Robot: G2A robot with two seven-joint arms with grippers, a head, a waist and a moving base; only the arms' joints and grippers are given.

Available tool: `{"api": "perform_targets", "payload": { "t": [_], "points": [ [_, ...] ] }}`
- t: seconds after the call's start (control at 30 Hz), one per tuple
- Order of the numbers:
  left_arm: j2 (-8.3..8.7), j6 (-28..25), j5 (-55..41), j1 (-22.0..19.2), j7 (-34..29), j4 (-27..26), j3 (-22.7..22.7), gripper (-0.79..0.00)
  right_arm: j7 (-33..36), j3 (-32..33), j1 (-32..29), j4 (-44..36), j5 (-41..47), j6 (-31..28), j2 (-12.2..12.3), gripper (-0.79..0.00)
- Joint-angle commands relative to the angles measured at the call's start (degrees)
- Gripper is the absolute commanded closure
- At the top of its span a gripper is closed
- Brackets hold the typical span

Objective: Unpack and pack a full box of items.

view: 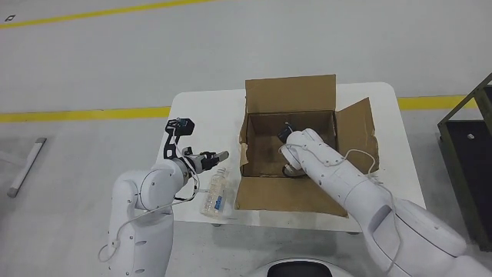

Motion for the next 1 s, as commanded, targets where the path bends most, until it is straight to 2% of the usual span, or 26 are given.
{"api": "perform_targets", "payload": {
  "t": [0.0,0.1,0.2,0.3,0.33,0.37,0.8,0.97],
  "points": [
    [0.0,0.0,0.0,0.0,0.0,0.0,0.0,-0.785,-0.27,-0.01,0.24,0.85,0.14,-0.32,-0.33,-0.345],
    [0.0,0.0,0.0,0.0,0.0,0.0,0.0,-0.785,-0.76,0.03,0.59,2.03,0.36,-0.71,-0.83,-0.326],
    [0.0,0.0,0.0,0.0,0.0,0.0,0.0,-0.785,-1.34,0.13,1.01,3.12,0.58,-1.2,-1.25,-0.222],
    [0.0,0.0,0.0,0.0,0.0,0.0,0.0,-0.785,-1.88,0.3,1.36,4.08,0.94,-1.79,-1.63,-0.089],
    [0.0,0.0,0.0,0.0,0.0,0.0,0.0,-0.785,-2.11,0.33,1.45,4.34,1.0,-1.97,-1.75,-0.018],
    [0.0,0.0,0.0,0.0,0.0,0.0,0.0,-0.785,-2.24,0.36,1.51,4.6,1.08,-2.13,-1.88,0.0],
    [0.0,0.0,0.0,0.0,0.0,0.0,0.0,-0.785,-4.92,0.09,0.83,2.36,1.73,-7.17,-3.49,0.0],
    [0.0,0.0,0.0,0.0,0.0,0.0,0.0,-0.785,-4.49,0.15,0.27,1.86,1.79,-7.3,-3.85,0.0]
  ]
}}
